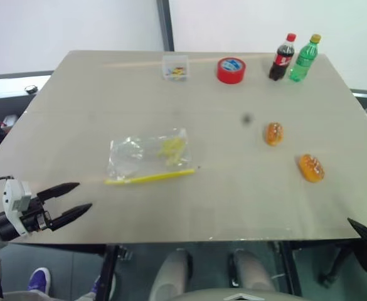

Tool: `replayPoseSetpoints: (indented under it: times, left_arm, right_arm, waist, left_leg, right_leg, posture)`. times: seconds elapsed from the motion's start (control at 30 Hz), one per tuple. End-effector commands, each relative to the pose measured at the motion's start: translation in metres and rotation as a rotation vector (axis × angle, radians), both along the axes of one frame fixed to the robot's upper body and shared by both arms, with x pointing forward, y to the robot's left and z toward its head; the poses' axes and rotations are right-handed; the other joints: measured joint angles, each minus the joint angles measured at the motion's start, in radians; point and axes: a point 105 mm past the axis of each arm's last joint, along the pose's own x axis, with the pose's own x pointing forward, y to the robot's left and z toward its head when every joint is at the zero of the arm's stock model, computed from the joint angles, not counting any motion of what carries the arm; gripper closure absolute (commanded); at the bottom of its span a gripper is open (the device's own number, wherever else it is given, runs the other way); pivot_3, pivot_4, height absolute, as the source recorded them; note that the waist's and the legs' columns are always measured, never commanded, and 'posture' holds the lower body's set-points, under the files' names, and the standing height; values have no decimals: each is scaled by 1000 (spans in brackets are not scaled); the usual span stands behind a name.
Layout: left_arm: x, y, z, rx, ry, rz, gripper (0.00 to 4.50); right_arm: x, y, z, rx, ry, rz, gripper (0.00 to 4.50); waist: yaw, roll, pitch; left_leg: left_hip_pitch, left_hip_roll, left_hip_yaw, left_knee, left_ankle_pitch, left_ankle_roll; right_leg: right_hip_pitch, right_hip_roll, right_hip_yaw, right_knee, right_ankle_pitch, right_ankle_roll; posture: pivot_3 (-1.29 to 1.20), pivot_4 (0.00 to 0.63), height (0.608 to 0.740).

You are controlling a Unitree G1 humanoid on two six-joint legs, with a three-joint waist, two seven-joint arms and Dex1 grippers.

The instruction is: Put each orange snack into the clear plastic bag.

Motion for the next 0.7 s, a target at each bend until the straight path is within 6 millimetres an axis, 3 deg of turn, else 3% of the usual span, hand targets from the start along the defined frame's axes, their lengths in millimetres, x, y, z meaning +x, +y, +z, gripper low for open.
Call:
replayPoseSetpoints:
  times: [0.03, 0.33, 0.47, 0.7]
  left_arm:
    - [1, -2, 9, 15, -12, -15, 118]
    - [15, -12, 22, -125, -5, 32, 118]
    - [25, -14, 23, -169, 79, 81, 118]
    - [44, -5, 23, -237, 418, 212, 118]
  right_arm:
    - [-1, 3, 8, -3, -22, 22, 0]
    - [16, 35, 21, 57, -83, 106, 0]
    - [30, 71, 31, 107, -114, 219, 0]
    - [50, 152, 43, 100, -110, 515, 0]
  waist:
    - [0, 0, 0]
    - [-1, 0, 0]
    - [-1, 0, 0]
    - [0, -1, 1]
  left_leg:
    - [0, 0, 0, 0, 0, 0]
    - [0, 0, 0, 0, 0, 0]
    - [0, 0, 0, 0, 0, 0]
    - [-1, -2, -2, 1, 0, 0]
  right_leg:
    - [0, 0, 0, 0, 0, 0]
    - [0, 0, 0, 0, 0, 0]
    - [0, 0, 0, 0, 0, 1]
    - [-1, 3, -5, 1, 2, 4]
  posture:
    - [0, 150, 740]
    - [0, 150, 740]
    - [0, 150, 740]
    - [0, 150, 740]
